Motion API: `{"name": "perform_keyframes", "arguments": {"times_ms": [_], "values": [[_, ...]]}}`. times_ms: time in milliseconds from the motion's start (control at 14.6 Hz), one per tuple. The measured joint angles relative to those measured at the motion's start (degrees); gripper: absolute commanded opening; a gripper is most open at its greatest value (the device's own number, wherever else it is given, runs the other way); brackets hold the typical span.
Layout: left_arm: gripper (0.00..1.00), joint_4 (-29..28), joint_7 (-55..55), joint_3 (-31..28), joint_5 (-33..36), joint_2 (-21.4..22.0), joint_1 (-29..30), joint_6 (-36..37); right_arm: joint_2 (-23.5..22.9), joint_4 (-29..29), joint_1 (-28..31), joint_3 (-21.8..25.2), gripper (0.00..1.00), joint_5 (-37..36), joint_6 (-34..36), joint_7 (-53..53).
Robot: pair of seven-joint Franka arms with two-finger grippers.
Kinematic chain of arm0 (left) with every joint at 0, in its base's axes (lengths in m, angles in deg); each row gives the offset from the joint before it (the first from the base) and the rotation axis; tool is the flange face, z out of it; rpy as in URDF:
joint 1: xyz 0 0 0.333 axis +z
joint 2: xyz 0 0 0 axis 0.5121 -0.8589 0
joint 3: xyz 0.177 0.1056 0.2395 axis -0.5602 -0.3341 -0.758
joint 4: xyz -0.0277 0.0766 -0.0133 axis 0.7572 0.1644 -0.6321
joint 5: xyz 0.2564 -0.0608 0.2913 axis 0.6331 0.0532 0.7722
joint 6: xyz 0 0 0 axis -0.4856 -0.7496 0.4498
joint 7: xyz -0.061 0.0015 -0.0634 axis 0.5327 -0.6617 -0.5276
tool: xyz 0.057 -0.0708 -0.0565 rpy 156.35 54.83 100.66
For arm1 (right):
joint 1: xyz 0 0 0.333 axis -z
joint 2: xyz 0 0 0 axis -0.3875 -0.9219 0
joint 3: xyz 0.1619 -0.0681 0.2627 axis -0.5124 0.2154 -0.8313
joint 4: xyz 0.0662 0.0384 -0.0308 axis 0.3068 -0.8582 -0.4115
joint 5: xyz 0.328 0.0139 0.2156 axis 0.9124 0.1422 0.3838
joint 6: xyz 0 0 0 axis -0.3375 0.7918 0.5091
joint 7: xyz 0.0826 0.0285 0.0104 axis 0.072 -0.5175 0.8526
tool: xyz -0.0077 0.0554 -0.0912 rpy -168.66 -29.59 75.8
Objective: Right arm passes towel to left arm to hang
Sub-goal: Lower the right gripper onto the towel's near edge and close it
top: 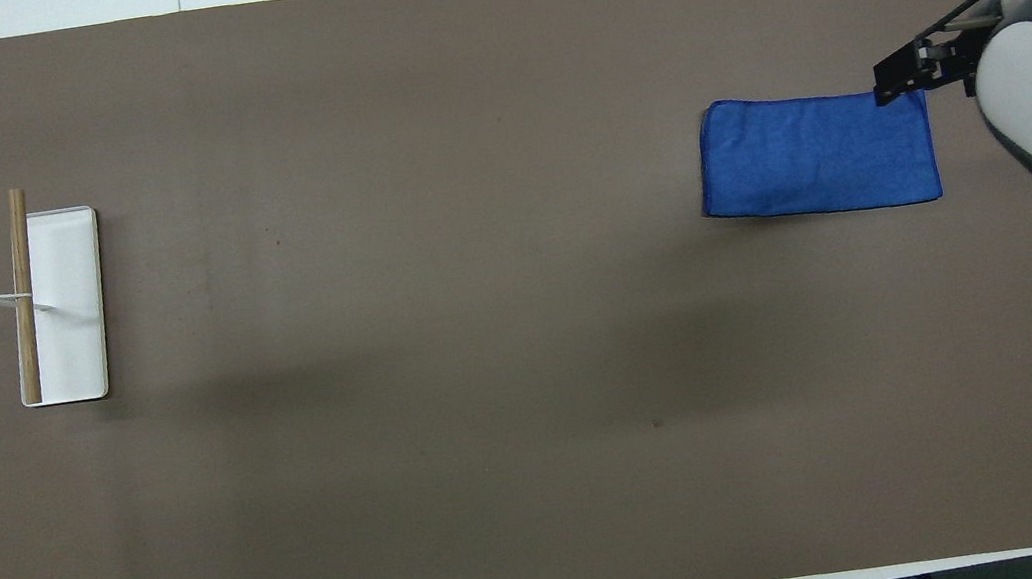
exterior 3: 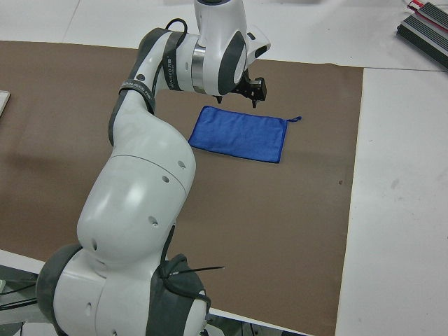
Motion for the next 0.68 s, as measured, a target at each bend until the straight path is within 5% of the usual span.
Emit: {"name": "perform_keyframes", "arguments": {"times_ms": [683], "values": [[1.00,-1.91,0.00,0.34,-0.21,-0.09,-0.07,-0.86,-9.30,-3.09,-0.68,0.03,0.98,0.00,-8.60,-0.50]]}}
